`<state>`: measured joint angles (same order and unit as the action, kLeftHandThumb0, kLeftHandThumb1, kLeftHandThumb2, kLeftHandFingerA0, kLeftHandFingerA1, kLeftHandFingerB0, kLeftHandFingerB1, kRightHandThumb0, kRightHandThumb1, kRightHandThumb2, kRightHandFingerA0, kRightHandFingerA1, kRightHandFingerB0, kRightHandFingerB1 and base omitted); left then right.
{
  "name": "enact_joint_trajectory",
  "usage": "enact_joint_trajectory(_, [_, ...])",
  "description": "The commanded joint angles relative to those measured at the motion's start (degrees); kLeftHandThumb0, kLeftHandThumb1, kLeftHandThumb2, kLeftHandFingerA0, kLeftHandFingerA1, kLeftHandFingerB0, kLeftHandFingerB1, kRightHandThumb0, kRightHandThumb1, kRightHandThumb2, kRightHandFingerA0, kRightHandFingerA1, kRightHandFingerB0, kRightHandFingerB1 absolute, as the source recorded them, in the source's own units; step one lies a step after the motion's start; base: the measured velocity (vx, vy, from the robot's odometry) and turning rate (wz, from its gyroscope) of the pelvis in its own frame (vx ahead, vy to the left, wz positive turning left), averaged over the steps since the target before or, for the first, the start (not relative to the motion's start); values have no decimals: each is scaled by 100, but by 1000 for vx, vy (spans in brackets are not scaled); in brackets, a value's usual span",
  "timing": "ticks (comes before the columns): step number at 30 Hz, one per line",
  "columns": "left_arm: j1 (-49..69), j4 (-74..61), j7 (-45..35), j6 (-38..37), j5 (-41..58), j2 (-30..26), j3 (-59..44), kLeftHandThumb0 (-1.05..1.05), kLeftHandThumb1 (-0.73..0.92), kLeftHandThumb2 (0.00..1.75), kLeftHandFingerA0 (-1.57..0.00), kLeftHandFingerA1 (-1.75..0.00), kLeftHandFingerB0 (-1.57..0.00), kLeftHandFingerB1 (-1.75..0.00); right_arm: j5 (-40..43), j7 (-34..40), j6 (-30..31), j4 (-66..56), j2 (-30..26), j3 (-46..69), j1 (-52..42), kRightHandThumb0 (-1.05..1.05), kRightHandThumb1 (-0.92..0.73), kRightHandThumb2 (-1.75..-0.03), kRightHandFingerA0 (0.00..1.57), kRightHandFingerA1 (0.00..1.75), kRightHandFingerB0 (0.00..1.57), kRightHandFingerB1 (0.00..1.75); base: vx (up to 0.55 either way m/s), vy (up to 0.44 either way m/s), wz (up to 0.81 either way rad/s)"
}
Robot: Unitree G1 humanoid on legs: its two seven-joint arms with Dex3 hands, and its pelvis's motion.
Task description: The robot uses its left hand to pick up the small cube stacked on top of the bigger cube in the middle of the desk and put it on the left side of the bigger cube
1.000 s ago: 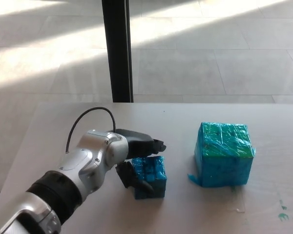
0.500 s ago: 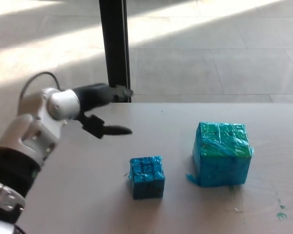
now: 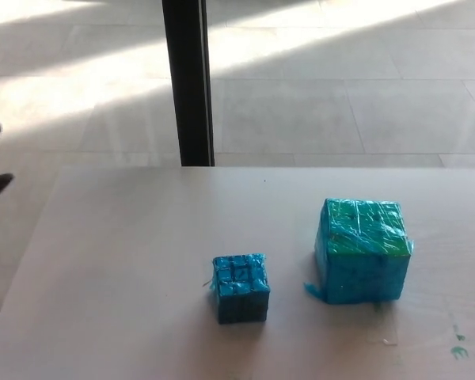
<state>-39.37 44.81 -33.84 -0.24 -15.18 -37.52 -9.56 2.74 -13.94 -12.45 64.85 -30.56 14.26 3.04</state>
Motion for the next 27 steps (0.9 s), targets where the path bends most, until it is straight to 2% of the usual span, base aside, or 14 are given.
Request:
enact_joint_trajectory(1, [641,198,172,-353,475,-271,-290,-94,52,104,-1,-17,0,-5,17,73,83,27,-63,20,-20,-43,-69,-61,58,58,49,40,0,0,0])
enact_joint_trajectory(3, [1078,347,108,-399,728,-267,-530,-97,55,104,-2,-13,0,0,39,48,88,-33,-76,38,-52,-44,-69,-61,58,60,49,40,0,0,0])
enact_joint_trajectory(4, [1300,448,100,-391,972,-170,-767,-98,59,105,-1,-17,0,0,30,75,146,-26,-82,32,-21,-47,-54,-91,54,66,43,55,0,0,0])
enact_joint_trajectory(7, [1745,412,-36,-177,1449,87,-1235,-96,61,104,-7,-18,-7,-3,34,74,175,-30,-72,32,-27,-47,-54,-90,53,66,43,55,0,0,0])
enact_joint_trajectory(8, [1880,454,-59,-147,1524,170,-1316,-99,62,106,-1,-16,0,0,20,59,137,8,-75,21,-10,-43,-68,-60,58,58,50,40,0,0,0])
enact_joint_trajectory(9, [2073,580,-125,-107,1699,329,-1474,-100,63,107,0,-11,0,0,43,48,106,-28,-70,39,-31,-46,-54,-91,53,67,43,56,0,0,0])
enact_joint_trajectory(10, [2220,584,-109,-56,1747,411,-1540,-100,63,107,0,-11,0,0,31,76,94,27,-61,33,-7,-44,-67,-61,59,62,52,41,0,0,0])
enact_joint_trajectory(15, [2633,744,-68,210,2178,856,-2060,-93,63,105,0,-13,0,-7,18,63,153,17,-71,13,45,-44,-68,-61,59,62,50,40,0,0,0])
enact_joint_trajectory(16, [2684,821,60,182,2210,934,-2142,-93,61,87,0,-22,0,-8,-13,90,126,30,-71,-10,44,-43,-68,-61,60,59,50,40,0,0,0])
enact_joint_trajectory(17, [2791,858,162,82,2222,1016,-2220,-88,61,106,0,-22,0,-12,-2,70,90,33,-62,-2,22,-42,-68,-61,59,59,50,41,0,0,0])
enact_joint_trajectory(19, [2846,943,313,200,2434,1173,-2500,-92,61,103,-5,-20,-7,-6,7,96,96,42,-38,4,6,-44,-68,-61,60,60,52,40,0,0,0])
enact_joint_trajectory(20, [2876,1000,374,274,2484,1223,-2587,-92,60,103,0,-20,0,-7,9,98,81,44,-33,6,-18,-43,-69,-60,60,59,52,40,0,0,0])
enact_joint_trajectory(26, [2956,1513,479,457,2460,1239,-2712,-95,62,102,0,-19,0,-4,-12,131,18,29,-40,-3,-90,-43,-68,-60,60,58,51,40,0,0,0])
enact_joint_trajectory(27, [2982,1601,519,470,2353,1199,-2606,-88,56,101,-1,-24,0,-11,-11,117,25,48,-34,-8,-77,-45,-68,-61,60,61,51,41,0,0,0])
